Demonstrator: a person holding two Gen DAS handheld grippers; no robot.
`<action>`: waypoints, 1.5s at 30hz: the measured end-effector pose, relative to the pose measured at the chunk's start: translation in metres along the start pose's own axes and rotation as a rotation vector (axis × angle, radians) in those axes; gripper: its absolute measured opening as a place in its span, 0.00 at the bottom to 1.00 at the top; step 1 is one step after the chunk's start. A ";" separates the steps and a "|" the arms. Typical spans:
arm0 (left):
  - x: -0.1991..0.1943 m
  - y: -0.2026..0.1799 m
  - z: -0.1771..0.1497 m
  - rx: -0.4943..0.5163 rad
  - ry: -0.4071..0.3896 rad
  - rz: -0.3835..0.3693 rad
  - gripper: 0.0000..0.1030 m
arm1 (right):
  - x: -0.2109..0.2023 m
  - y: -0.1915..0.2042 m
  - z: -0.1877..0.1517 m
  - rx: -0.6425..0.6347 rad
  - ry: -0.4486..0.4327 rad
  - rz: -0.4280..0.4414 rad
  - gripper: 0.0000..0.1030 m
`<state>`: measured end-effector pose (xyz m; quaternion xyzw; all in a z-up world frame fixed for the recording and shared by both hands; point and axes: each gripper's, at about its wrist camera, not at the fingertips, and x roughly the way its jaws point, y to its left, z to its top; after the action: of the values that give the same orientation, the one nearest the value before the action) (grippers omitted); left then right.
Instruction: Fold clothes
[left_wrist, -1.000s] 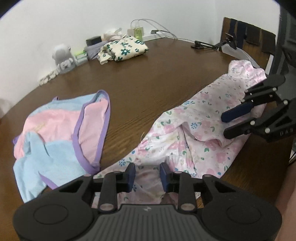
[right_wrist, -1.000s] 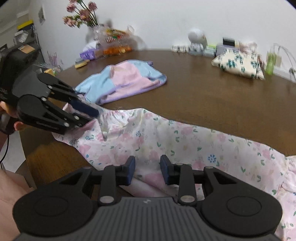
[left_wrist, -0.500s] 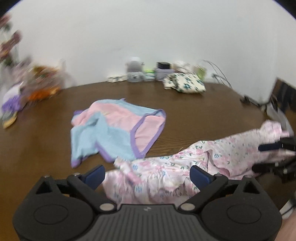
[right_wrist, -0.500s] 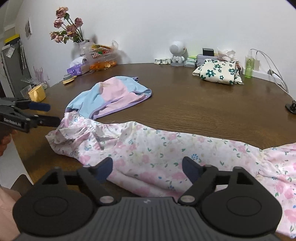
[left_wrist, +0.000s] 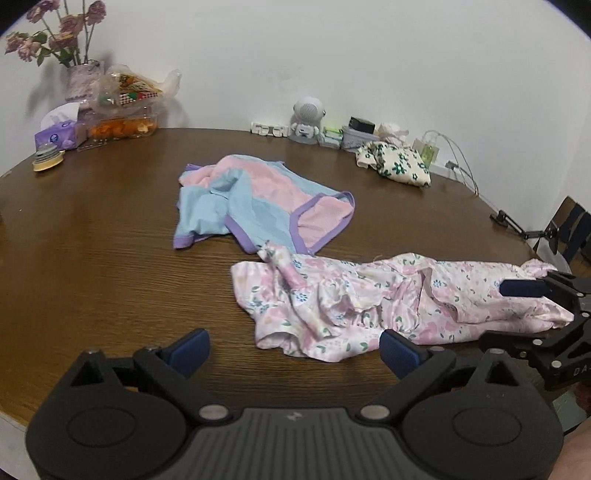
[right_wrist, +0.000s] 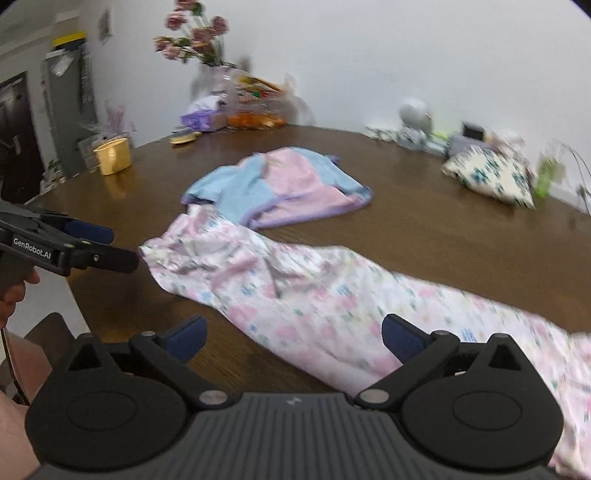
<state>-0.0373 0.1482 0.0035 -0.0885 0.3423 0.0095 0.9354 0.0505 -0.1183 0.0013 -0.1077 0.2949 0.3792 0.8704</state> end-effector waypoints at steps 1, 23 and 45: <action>-0.002 0.002 -0.001 -0.003 -0.005 -0.003 0.96 | 0.003 0.005 0.004 -0.018 -0.007 0.016 0.99; -0.009 0.071 -0.002 -0.082 -0.035 0.033 0.94 | 0.111 0.101 0.047 -0.203 0.152 0.168 0.65; 0.078 0.036 0.041 -0.386 0.156 -0.355 0.93 | 0.078 0.056 0.047 0.100 -0.031 0.159 0.16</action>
<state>0.0458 0.1872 -0.0220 -0.3243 0.3845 -0.0964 0.8589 0.0720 -0.0141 -0.0051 -0.0347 0.3076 0.4335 0.8463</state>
